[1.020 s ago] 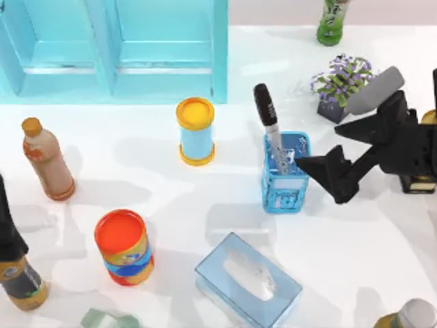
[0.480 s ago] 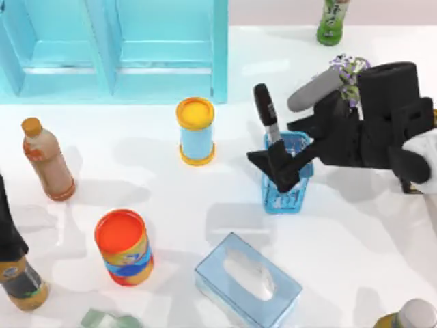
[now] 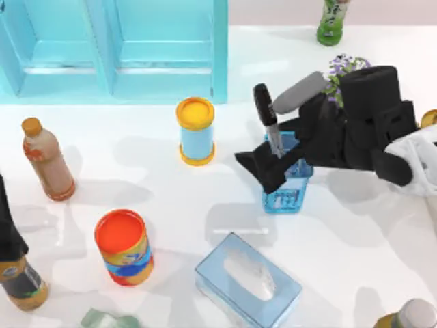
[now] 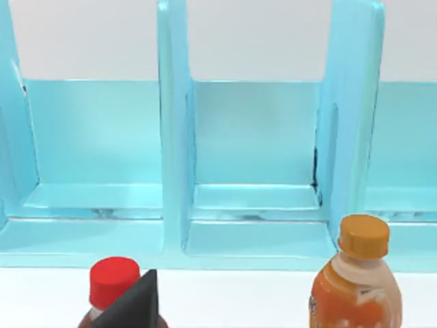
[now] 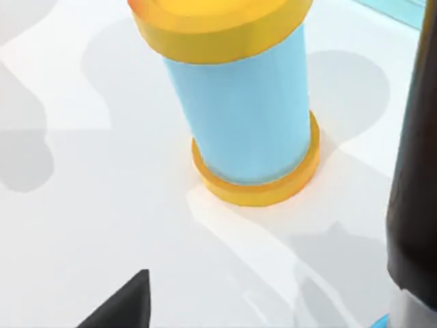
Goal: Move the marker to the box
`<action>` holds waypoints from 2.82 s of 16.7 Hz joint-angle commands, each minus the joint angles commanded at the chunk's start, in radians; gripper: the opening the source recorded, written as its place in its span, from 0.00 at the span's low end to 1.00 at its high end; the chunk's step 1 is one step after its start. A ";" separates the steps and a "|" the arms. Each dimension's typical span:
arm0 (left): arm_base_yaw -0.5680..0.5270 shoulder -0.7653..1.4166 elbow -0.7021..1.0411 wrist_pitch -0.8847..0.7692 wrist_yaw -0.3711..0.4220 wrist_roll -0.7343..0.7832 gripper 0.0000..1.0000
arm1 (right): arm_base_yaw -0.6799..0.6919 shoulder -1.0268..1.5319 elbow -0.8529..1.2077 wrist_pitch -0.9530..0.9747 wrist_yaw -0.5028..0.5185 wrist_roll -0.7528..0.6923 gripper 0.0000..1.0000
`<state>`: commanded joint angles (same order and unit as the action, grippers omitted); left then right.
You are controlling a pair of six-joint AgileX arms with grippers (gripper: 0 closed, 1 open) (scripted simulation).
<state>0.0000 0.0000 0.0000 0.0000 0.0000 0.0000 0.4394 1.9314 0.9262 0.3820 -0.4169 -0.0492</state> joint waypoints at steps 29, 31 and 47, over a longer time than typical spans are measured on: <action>0.000 0.000 0.000 0.000 0.000 0.000 1.00 | -0.158 -0.109 0.103 -0.292 -0.127 -0.111 0.00; 0.000 0.000 0.000 0.000 0.000 0.000 1.00 | -0.226 -0.170 0.149 -0.438 -0.182 -0.167 0.00; 0.000 0.000 0.000 0.000 0.000 0.000 1.00 | -0.478 -0.425 0.297 -0.819 -0.364 -0.370 0.00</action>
<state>0.0000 0.0000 0.0000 0.0000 0.0000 0.0000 -0.0390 1.5066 1.2229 -0.4375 -0.7813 -0.4196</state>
